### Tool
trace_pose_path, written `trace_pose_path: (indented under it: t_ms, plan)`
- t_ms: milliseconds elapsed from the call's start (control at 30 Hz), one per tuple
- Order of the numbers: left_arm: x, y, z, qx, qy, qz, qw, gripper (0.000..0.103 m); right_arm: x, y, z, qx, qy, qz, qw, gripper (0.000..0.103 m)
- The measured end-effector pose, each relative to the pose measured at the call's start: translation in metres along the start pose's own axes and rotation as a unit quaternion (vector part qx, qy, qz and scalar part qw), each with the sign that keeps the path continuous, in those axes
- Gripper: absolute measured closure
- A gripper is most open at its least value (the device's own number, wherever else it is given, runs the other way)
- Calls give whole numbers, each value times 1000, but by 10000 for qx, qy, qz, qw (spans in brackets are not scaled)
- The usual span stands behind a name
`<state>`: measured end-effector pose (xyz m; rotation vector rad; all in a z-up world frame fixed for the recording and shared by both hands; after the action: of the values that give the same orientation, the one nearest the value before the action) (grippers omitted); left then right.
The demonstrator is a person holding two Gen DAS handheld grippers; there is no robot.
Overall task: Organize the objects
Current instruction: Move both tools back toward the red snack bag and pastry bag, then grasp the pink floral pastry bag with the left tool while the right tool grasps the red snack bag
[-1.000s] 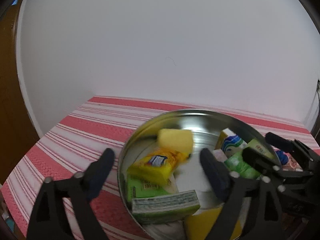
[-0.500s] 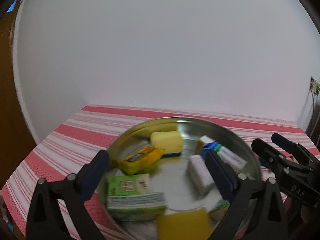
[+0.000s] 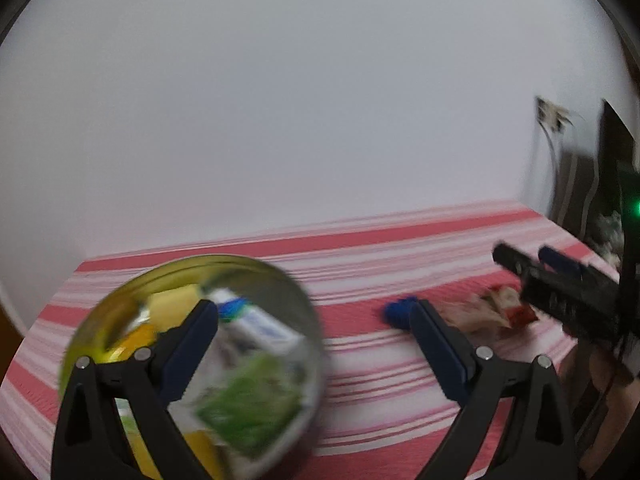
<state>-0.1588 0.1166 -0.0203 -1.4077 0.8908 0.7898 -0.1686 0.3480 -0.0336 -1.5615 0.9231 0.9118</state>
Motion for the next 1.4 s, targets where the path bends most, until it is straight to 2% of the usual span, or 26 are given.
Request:
trace_pose_path:
  t_ms: [100, 233, 433, 533, 867, 933, 967, 1033, 1100, 1233, 1400]
  plan:
    - [3, 10, 29, 253, 261, -76, 9993, 5, 0, 2, 19, 237, 172, 5, 9996, 19]
    - [9, 28, 57, 576, 493, -414, 9963, 5, -1, 0, 32, 323, 324, 0, 9990, 19]
    - [17, 42, 87, 895, 872, -688, 9898, 5, -4, -8, 42, 415, 542, -22, 9977, 19]
    - [17, 49, 95, 1117, 892, -820, 9863, 5, -5, -6, 46, 450, 654, -77, 9968, 19]
    - [17, 65, 114, 1210, 1200, -901, 9812, 6, -5, -2, 45, 503, 606, -192, 9967, 19]
    - [19, 69, 118, 1261, 1284, -1005, 9785, 21, -5, -2, 46, 508, 636, -189, 9965, 19]
    - [21, 71, 119, 1306, 1295, -1092, 9769, 34, -5, -3, 47, 511, 657, -187, 9964, 19]
    - [21, 73, 118, 1408, 1265, -1178, 9748, 41, -5, -3, 48, 521, 694, -198, 9960, 18]
    - [21, 70, 116, 1445, 1229, -1155, 9750, 54, -5, -3, 49, 541, 719, -210, 9957, 18]
    - [21, 68, 105, 1479, 1063, -1153, 9765, 62, -4, -4, 50, 555, 745, -191, 9955, 18]
    - [20, 57, 88, 1345, 776, -939, 9834, 62, -2, -1, 53, 527, 838, -252, 9948, 18]
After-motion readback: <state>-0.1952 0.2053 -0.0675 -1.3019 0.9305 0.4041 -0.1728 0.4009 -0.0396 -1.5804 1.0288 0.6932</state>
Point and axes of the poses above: each gripper's, at about its wrist camera, not at the fingertips, and y roughly the way its jaws point, z to its right, x to its underside, the point moved 1 cm from there along y, roughly the way its jaws point, and after that the axes turned 3 degrees about -y, right-handed, at the moved point
